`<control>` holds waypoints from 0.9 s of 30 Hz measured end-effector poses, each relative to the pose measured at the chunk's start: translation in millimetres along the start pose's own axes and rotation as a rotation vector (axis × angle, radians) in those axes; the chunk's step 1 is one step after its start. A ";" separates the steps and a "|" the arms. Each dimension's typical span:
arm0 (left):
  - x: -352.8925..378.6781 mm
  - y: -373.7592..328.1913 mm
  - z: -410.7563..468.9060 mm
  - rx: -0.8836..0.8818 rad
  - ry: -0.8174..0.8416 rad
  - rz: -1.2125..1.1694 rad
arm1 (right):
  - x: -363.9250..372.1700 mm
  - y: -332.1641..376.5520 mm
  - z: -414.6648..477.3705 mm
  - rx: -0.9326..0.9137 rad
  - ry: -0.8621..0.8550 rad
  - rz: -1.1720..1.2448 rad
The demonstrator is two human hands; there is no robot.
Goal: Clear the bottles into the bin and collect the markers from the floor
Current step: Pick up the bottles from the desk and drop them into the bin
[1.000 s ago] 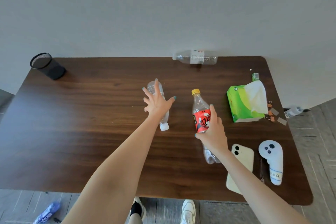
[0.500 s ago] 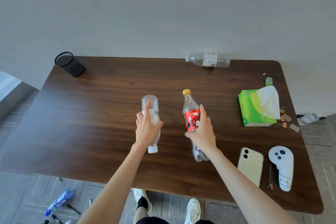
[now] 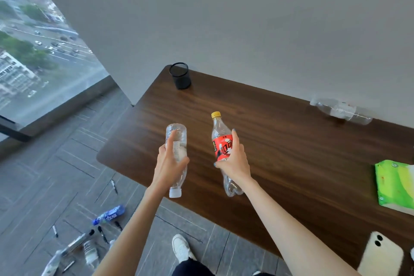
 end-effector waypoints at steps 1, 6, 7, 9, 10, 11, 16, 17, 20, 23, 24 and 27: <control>-16.2 12.7 4.9 -0.004 -0.012 0.000 | 16.9 17.7 -0.3 -0.008 0.018 -0.007; -98.1 78.6 30.3 -0.017 -0.049 -0.007 | 103.5 107.0 -1.7 -0.042 0.094 -0.032; -111.8 91.4 35.0 -0.013 -0.050 -0.007 | 119.9 123.0 -1.5 -0.052 0.111 -0.034; -135.8 113.7 44.6 -0.015 -0.053 -0.001 | 151.1 152.3 0.1 -0.073 0.139 -0.038; -146.7 124.0 49.9 -0.023 -0.061 0.006 | 165.5 165.5 2.0 -0.082 0.157 -0.040; -155.9 134.8 56.5 -0.029 -0.066 0.012 | 179.0 177.3 4.5 -0.091 0.173 -0.042; -191.9 178.3 94.2 -0.071 -0.079 -0.030 | 227.0 226.6 27.9 -0.097 0.227 -0.078; -196.8 186.2 103.4 -0.076 -0.086 -0.035 | 233.9 234.8 36.3 -0.090 0.233 -0.079; -211.6 205.8 133.7 -0.077 -0.112 -0.042 | 251.5 259.3 62.8 -0.085 0.229 -0.104; -224.6 220.4 165.1 -0.125 -0.124 -0.095 | 264.4 280.4 88.3 -0.068 0.230 -0.078; -228.8 224.7 174.4 -0.130 -0.128 -0.107 | 267.9 287.9 94.2 -0.070 0.226 -0.078; -238.1 235.1 202.0 -0.141 -0.102 -0.121 | 276.3 307.6 114.5 -0.049 0.215 -0.074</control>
Point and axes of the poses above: each hand's wrist, its own z-axis towards the middle knuckle, its own x-axis out of the palm, y = z × x, the point moved 2 cm from there along z, towards the middle knuckle, and after that the axes turned 14 degrees about x, right-handed, at the moved point
